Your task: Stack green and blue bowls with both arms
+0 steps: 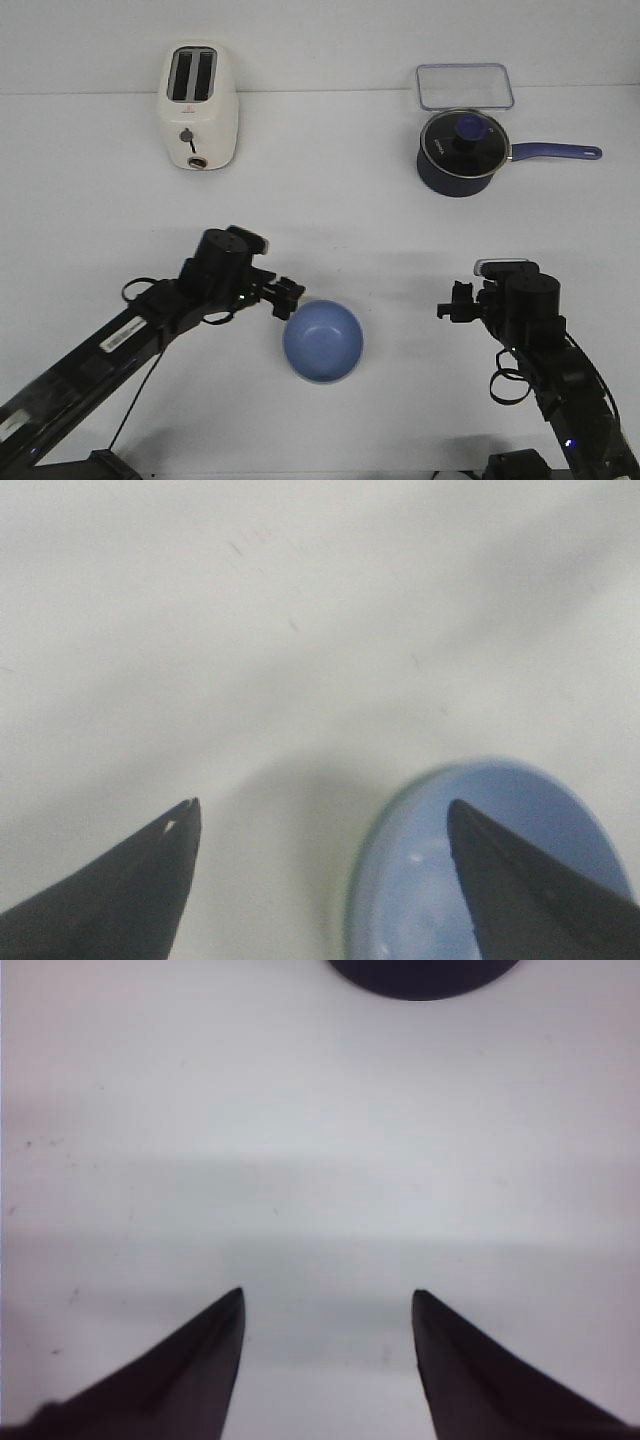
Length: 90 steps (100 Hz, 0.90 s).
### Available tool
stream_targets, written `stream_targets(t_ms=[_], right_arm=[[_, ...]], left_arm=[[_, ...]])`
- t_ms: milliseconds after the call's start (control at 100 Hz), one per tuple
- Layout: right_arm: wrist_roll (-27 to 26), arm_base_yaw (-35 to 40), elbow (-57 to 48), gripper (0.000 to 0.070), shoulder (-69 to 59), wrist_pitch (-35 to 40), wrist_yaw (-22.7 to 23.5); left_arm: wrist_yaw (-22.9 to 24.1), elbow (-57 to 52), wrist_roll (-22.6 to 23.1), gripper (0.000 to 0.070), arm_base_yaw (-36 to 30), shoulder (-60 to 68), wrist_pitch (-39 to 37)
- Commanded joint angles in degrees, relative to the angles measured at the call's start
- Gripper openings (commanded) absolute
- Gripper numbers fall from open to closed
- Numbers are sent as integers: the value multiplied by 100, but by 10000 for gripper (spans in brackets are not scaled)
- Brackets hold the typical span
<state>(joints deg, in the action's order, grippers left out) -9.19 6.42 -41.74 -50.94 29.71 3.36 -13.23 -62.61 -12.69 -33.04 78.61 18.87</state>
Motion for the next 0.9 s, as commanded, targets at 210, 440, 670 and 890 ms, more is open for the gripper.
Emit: stream_targets(t_ms=[210,440,670,890], right_arm=[[98,9,170,0,973,-710,13],[339,9,1349,0,2830,-2124,-13],[289,9,2188,0,3917,-2448,-520],[306,15,2184,0,3934,-2555,-640]], left_arm=[[1777,-66,861,12,1309,-1740,420],[1845,1650,1189,12,2516,-3722,-1034],[1845,3600,898,12,3071,-5482,-2555],[1838,3641,874,15,3077,-5788,-2494]])
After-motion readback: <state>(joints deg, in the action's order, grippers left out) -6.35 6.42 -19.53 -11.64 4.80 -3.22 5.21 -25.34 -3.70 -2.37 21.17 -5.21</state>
